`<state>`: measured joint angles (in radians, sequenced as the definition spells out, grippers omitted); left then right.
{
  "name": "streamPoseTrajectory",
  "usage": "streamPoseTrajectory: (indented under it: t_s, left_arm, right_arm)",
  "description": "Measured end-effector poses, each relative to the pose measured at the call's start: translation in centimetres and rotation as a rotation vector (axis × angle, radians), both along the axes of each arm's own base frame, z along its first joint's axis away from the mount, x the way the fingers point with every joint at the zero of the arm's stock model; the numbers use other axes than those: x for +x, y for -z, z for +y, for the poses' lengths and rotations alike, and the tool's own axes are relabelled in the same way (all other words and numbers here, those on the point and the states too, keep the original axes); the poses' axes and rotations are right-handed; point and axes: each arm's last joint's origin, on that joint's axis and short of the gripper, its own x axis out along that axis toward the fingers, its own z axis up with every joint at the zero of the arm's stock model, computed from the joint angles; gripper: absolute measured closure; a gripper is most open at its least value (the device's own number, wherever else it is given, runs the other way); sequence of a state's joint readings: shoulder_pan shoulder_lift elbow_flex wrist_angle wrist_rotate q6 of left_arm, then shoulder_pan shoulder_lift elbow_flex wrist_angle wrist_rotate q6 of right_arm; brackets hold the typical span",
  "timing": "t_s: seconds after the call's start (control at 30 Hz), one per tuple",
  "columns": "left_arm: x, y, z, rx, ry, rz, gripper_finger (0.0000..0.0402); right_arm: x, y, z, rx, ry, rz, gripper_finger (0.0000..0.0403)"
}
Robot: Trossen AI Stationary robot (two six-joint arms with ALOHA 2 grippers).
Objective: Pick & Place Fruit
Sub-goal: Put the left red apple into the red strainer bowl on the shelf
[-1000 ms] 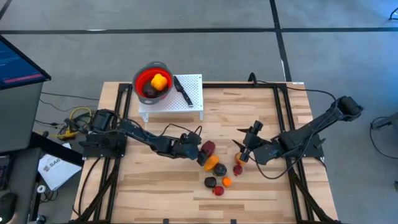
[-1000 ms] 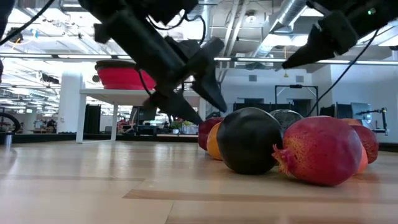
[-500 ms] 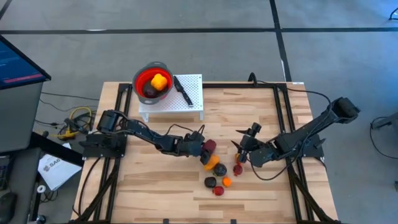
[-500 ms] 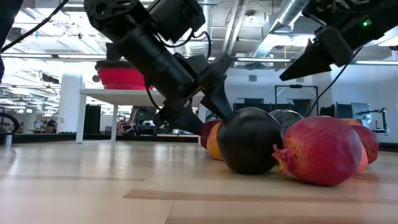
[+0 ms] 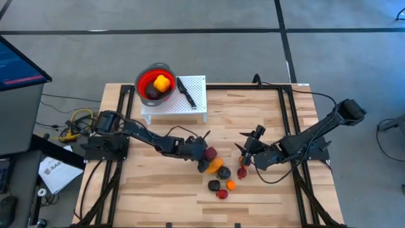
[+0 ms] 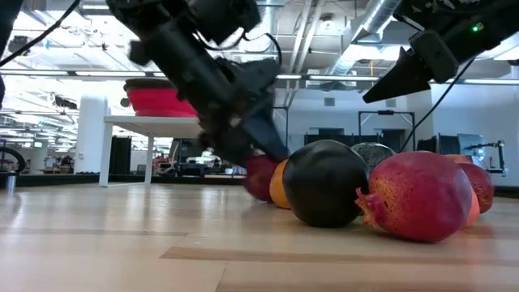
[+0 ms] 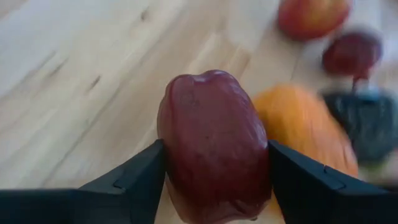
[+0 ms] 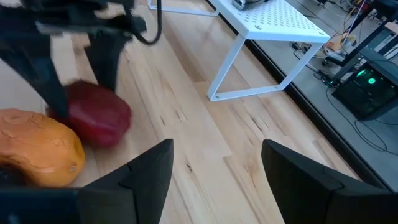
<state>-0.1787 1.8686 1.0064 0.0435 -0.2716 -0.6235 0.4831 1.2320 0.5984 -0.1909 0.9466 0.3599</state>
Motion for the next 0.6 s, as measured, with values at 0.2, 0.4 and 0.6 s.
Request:
streamPoseTrajectory:
  t_s: [0.2,0.4,0.6]
  left_arm:
    - [-2.2,-3.2,0.4,0.05,0.041,0.088,0.016]
    - [-3.4,-6.5,0.3,-0.005,0.11,0.016,0.0159]
    - [-4.1,-8.5,0.2,-0.032,0.159,-0.045,0.0155]
  right_arm:
    - [0.2,-0.1,0.1,0.021,-0.009,-0.021,0.0163]
    - [2.6,0.8,-0.4,0.087,-0.178,0.025,0.0163]
    - [7.4,2.9,-2.2,0.204,-0.505,-0.058,0.0144]
